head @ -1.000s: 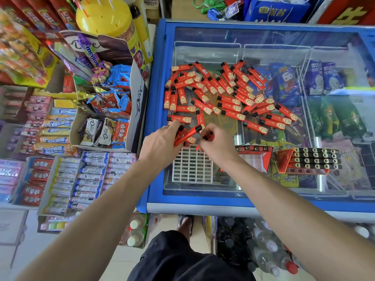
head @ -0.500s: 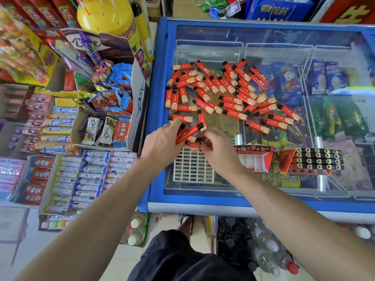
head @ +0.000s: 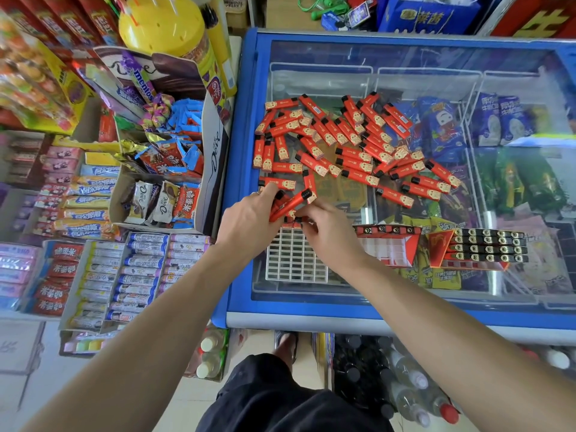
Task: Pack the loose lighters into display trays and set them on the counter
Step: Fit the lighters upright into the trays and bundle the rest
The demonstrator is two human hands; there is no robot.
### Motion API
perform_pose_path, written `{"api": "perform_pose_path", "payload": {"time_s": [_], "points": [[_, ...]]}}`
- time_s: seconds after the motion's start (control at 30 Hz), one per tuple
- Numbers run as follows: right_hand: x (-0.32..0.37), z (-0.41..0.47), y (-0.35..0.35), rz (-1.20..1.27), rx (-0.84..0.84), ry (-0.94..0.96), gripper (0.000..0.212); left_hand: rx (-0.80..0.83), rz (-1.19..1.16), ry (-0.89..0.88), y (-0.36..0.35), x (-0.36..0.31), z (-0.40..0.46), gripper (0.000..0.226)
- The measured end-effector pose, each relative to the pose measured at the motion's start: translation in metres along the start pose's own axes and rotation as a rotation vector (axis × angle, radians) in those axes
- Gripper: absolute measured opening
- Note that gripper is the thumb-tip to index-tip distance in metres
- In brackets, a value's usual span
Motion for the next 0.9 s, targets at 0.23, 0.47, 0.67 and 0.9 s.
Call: {"api": "perform_pose_path", "payload": {"time_s": [0.23,0.47,0.67,0.9], "points": [[-0.017,-0.006,0.003,0.206,0.138,-0.231,0.041,0.005,-0.023,0.004,0.002,-0.001,0.0,0.026],[-0.043,-0.015,0.001,0.653,0.262,-0.548,0.029,-0.02,-0.086,0.0,0.007,-0.013,0.002,0.026],[-0.039,-0.013,0.012,0.825,0.202,-0.501,0.032,0.042,-0.09,0.015,-0.008,-0.022,0.004,0.022],[-0.039,-0.007,0.025,0.387,0.049,-0.293,0.011,0.065,-0.041,0.04,-0.015,-0.018,0.008,0.023]]}}
Point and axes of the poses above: each hand's wrist, its own z-axis towards the middle knuckle, its own y-axis out of the back of the hand, x = y × z, the point moved 8 cm from there along z, towards the middle knuckle, and after that the axes turned 15 degrees about -z, right-handed, at the moved point
